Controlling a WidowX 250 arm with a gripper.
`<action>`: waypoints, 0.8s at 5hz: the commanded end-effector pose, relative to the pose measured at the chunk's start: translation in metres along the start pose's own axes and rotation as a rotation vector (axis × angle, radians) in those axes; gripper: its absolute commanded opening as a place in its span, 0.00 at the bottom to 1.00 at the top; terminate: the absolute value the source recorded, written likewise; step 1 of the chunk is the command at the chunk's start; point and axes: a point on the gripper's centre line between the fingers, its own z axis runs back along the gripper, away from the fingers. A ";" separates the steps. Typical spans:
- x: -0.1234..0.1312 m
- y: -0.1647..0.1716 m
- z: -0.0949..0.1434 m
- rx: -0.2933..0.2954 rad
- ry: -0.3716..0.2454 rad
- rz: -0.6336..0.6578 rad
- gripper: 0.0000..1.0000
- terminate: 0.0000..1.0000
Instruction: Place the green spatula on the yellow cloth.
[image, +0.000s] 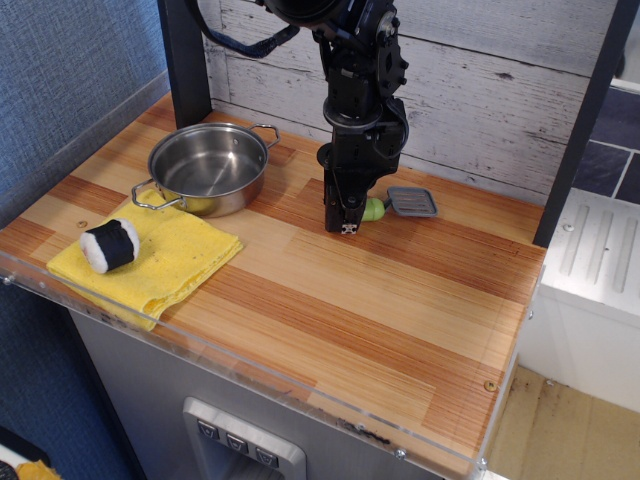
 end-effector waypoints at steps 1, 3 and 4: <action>-0.005 0.006 0.037 0.093 -0.063 0.063 0.00 0.00; -0.012 -0.011 0.071 0.143 -0.056 0.163 0.00 0.00; -0.031 -0.024 0.080 0.143 -0.055 0.235 0.00 0.00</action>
